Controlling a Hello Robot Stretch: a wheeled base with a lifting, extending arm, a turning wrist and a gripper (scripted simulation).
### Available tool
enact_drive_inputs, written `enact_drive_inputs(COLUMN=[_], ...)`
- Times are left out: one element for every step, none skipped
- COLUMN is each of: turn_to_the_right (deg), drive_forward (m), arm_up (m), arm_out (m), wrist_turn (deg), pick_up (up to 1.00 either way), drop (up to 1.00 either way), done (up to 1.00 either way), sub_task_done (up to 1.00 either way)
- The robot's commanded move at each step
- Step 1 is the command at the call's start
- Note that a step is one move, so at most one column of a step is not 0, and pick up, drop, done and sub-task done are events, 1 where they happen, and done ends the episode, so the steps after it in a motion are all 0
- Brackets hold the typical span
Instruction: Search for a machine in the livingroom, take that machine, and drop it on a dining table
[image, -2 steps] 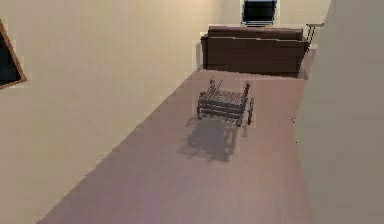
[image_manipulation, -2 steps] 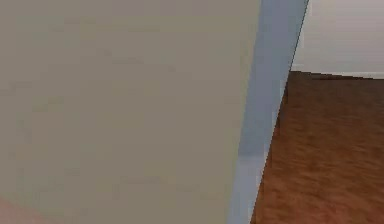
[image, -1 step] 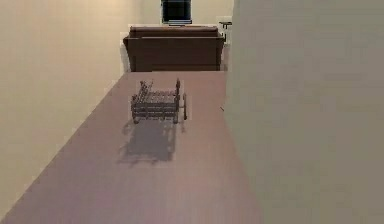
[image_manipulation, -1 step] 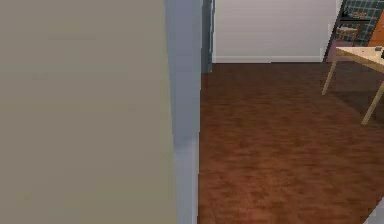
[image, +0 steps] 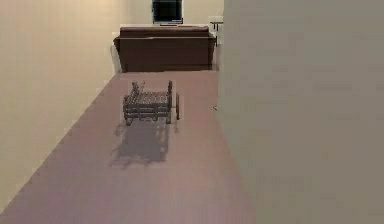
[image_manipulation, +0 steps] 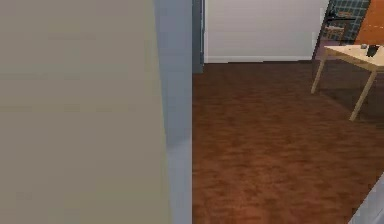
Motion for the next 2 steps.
enact_drive_inputs(turn_to_the_right=[0.0, 3.0], drive_forward=[1.00, 0.00], arm_up=[0.00, 0.00], arm_out=[0.00, 0.00], wrist_turn=[0.0, 0.0], pick_up=[0.00, 0.00], drop=[0.00, 0.00], done=[0.00, 0.00], sub_task_done=[0.00, 0.00])
